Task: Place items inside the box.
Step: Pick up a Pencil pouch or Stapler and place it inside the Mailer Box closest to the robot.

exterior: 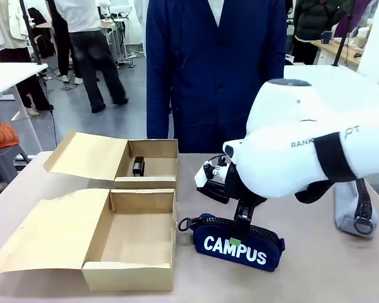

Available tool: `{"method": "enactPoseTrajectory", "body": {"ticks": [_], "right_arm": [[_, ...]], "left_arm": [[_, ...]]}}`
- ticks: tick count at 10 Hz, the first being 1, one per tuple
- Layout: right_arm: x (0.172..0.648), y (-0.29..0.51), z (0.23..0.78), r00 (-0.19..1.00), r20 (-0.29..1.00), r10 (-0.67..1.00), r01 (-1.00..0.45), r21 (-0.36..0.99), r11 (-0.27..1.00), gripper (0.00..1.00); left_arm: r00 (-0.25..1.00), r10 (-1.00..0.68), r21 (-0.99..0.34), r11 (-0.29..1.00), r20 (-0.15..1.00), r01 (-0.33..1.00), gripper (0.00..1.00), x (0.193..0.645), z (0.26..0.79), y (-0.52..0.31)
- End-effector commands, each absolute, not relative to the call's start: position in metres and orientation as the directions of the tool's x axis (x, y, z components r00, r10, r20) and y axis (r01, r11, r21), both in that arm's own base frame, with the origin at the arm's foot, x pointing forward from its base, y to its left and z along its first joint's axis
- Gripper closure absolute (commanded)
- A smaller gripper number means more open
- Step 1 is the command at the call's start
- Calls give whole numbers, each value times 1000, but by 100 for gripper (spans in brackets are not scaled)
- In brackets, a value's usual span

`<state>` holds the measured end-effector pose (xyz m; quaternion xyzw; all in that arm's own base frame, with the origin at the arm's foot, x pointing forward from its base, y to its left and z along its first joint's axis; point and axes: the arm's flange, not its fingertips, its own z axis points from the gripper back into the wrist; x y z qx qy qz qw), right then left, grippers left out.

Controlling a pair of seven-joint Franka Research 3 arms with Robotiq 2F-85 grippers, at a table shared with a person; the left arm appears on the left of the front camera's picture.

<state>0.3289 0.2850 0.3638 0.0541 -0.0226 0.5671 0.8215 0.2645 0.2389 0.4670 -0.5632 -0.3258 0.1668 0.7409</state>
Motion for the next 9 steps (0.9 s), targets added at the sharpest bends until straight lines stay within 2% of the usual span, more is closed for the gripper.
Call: {"method": "enactPoseTrajectory", "body": {"ticks": [1,3,4,5,6,8,9], "right_arm": [[341,294,346,390,59,919,-920,65,387,0],[345,293,340,415,41,909,-908,78,411,0],[344,292,340,418,32,908,-906,83,415,58],[344,293,340,417,27,909,-906,89,413,59],[345,293,342,417,24,909,-906,93,413,100],[344,292,342,415,13,910,-906,92,413,100],[344,293,342,415,11,910,-906,98,413,86]], "left_arm": [[721,616,-940,307,317,150,0,265,468,238],[721,616,-940,307,317,150,0,265,468,238],[721,616,-940,307,317,150,0,265,468,238],[721,616,-940,307,317,150,0,265,468,238],[721,616,-940,307,317,150,0,265,468,238],[721,616,-940,307,317,150,0,265,468,238],[721,616,-940,307,317,150,0,265,468,238]]}}
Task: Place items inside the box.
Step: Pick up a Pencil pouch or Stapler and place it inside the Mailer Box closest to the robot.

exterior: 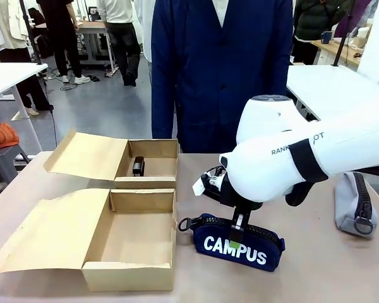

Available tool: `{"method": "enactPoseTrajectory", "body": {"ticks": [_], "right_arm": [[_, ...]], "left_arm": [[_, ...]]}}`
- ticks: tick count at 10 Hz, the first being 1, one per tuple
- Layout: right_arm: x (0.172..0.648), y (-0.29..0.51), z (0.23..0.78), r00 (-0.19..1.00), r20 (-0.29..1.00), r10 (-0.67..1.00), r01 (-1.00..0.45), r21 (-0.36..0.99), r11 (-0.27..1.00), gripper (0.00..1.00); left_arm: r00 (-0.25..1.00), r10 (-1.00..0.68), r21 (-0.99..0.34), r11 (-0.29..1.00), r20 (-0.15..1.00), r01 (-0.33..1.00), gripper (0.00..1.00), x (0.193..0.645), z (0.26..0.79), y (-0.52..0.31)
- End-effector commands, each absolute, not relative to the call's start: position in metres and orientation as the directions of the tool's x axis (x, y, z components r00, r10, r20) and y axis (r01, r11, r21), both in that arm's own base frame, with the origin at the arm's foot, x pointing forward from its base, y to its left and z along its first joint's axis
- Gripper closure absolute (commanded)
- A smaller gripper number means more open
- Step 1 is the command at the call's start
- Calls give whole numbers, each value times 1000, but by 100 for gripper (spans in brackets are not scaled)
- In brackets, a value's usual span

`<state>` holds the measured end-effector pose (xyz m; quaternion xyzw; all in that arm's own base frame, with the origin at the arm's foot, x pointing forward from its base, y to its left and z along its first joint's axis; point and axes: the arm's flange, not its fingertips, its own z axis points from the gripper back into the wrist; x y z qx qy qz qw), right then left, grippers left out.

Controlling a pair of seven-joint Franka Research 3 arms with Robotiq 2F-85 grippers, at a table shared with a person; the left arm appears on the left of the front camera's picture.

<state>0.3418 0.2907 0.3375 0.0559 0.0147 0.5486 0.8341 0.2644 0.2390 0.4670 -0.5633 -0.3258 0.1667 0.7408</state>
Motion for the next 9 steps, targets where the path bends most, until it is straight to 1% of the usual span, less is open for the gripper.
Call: {"method": "enactPoseTrajectory", "body": {"ticks": [1,2,6,7,9], "right_arm": [[344,293,343,418,5,909,-904,99,415,96],[344,293,344,419,0,908,-904,98,417,100],[330,291,367,469,13,883,-878,120,464,100],[317,286,387,523,3,852,-843,150,517,100],[277,263,441,689,-23,724,-690,283,666,100]], "left_arm": [[721,616,-940,307,317,150,0,265,468,238],[721,616,-940,307,317,150,0,265,468,238],[721,616,-940,307,317,150,0,265,468,238],[721,616,-940,307,317,150,0,265,468,238],[721,616,-940,307,317,150,0,265,468,238]]}}
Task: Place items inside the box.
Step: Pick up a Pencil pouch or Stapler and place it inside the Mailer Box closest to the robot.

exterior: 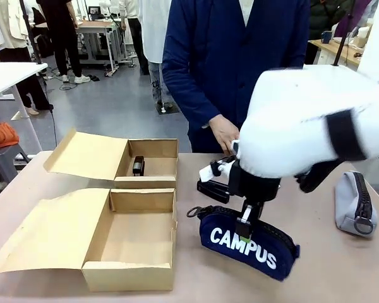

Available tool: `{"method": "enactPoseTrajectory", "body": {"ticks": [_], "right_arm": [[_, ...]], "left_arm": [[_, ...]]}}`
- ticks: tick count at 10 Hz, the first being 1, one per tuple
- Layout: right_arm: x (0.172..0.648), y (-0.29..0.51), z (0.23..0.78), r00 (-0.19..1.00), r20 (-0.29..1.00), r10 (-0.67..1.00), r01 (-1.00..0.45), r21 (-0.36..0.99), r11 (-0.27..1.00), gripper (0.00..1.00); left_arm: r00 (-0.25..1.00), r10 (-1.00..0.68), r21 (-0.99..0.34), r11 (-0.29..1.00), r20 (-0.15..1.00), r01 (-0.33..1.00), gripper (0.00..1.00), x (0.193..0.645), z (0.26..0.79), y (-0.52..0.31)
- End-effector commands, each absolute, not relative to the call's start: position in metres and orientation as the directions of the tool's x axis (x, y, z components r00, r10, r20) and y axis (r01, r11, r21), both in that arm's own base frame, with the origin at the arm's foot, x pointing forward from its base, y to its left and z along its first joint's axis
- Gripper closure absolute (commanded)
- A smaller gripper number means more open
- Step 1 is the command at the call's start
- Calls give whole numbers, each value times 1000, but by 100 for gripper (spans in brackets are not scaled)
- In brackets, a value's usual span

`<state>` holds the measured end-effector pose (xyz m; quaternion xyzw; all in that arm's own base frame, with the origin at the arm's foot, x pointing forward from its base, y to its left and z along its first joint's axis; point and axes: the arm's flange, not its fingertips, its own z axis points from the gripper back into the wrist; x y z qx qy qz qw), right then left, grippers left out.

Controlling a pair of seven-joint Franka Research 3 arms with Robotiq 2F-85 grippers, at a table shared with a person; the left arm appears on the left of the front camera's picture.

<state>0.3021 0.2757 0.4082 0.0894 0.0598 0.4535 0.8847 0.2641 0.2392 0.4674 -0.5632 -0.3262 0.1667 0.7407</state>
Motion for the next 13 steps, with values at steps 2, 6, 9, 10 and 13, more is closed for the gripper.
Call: {"method": "enactPoseTrajectory", "body": {"ticks": [2,6,9,10,13], "right_arm": [[229,232,462,821,-88,564,-479,431,765,100],[225,230,470,789,-90,608,-528,406,746,93],[233,308,484,939,-90,333,-258,457,851,93],[237,340,494,977,-123,174,-94,484,870,93],[256,359,488,988,-151,22,46,430,902,93]], "left_arm": [[721,616,-940,307,317,150,0,265,468,238],[721,616,-940,307,317,150,0,265,468,238],[721,616,-940,307,317,150,0,265,468,238],[721,616,-940,307,317,150,0,265,468,238],[721,616,-940,307,317,150,0,265,468,238]]}}
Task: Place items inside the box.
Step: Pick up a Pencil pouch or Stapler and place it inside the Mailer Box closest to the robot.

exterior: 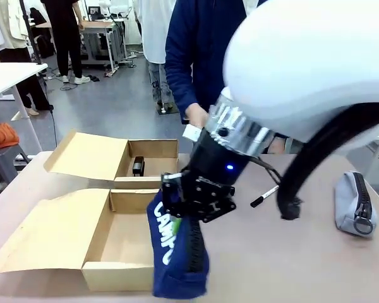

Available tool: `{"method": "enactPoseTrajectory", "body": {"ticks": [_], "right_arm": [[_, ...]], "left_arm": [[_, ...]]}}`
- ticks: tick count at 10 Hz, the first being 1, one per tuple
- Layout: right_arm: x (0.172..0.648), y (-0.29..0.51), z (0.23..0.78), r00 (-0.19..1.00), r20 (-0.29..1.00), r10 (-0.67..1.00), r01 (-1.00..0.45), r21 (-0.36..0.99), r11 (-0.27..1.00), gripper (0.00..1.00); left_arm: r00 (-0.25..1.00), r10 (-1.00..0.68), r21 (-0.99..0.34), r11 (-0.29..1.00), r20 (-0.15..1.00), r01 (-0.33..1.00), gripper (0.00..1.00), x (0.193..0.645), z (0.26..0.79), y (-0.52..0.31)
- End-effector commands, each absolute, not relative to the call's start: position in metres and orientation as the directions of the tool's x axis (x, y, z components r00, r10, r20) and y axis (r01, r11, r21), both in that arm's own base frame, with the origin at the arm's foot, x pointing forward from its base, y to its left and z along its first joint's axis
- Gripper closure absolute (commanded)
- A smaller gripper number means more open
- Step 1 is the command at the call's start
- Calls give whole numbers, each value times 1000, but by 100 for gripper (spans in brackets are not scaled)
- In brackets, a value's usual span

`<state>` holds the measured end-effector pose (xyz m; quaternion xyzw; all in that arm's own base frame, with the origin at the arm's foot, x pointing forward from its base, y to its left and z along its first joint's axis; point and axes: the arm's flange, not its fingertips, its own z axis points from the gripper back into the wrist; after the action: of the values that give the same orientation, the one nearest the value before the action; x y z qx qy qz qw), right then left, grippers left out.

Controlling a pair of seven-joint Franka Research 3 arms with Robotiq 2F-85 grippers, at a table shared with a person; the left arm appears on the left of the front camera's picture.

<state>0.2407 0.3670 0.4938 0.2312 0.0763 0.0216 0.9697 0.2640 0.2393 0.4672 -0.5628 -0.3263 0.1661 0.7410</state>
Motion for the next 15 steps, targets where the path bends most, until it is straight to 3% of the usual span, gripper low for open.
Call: {"method": "enactPoseTrajectory", "body": {"ticks": [1,2,4,7,15], "right_arm": [[258,354,487,990,-122,-70,115,420,900,93],[241,367,494,987,-138,77,-7,452,892,93],[254,375,490,994,-95,-58,95,446,890,93],[292,449,479,999,40,-21,2,412,911,93],[344,552,390,992,-45,-120,127,224,966,93]], "left_arm": [[721,616,-940,307,317,150,0,265,468,238],[721,616,-940,307,317,150,0,265,468,238],[721,616,-940,307,317,150,0,265,468,238],[721,616,-940,307,317,150,0,265,468,238],[721,616,-940,307,317,150,0,265,468,238]]}}
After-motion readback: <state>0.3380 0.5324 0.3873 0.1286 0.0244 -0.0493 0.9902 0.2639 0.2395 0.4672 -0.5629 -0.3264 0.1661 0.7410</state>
